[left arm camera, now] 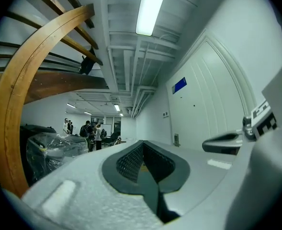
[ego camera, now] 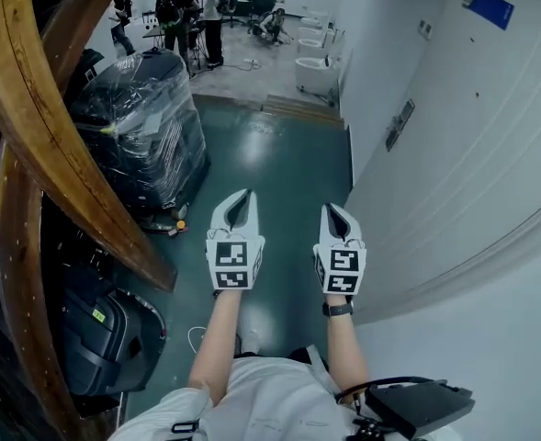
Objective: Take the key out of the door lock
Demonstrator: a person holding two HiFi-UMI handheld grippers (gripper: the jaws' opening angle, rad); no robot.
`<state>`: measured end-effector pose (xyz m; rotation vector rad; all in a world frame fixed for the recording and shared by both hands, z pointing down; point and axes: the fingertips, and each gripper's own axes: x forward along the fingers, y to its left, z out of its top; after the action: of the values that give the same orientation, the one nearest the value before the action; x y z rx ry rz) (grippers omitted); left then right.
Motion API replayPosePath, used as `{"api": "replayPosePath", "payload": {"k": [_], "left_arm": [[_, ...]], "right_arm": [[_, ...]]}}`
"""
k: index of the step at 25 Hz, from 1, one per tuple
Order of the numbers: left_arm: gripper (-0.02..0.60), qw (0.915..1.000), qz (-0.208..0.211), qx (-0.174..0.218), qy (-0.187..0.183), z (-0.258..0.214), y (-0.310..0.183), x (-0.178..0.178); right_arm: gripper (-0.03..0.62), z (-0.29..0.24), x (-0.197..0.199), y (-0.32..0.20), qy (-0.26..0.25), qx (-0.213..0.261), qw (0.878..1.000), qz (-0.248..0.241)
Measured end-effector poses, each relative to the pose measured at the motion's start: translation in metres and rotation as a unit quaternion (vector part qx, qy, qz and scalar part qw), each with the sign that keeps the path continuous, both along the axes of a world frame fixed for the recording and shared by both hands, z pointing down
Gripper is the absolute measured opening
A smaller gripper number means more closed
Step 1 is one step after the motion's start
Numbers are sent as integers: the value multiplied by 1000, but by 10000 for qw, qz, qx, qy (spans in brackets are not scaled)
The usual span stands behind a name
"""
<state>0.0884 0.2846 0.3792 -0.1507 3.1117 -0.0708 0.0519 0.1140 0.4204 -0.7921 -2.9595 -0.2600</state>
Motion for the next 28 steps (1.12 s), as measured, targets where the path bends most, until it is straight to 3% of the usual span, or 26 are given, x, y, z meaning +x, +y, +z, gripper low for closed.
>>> {"api": "replayPosePath", "payload": {"k": [3,9,12,14,17,20,23,28], "left_arm": [[2,9998,99,162,74,7,18,-35],[2,9990,172,179,380,45,38,-92],[2,9992,167,154,329,47,49,-129],[2,9996,94,145,217,42,56,-163],[0,9999,-82,-67,43,23,62,-220],[0,9998,-171,-69,-20,5,63,-273],[2,9996,-235,172,-12,-3,67,-313],[0,9989,-375,-276,79,7,76,-371]], "right_arm": [[5,16,-34,13,319,-159,9994,42],[5,14,-104,11,246,-277,9992,143],[5,28,-150,-4,402,-370,9979,339],[5,29,-187,-1,438,-456,9979,169],[5,3,-249,4,-46,-499,9987,-39],[5,-22,-311,2,-461,-187,9988,-8],[5,-26,-358,8,-329,-444,9980,-307],[5,4,-417,23,78,-443,9986,-293]]}}
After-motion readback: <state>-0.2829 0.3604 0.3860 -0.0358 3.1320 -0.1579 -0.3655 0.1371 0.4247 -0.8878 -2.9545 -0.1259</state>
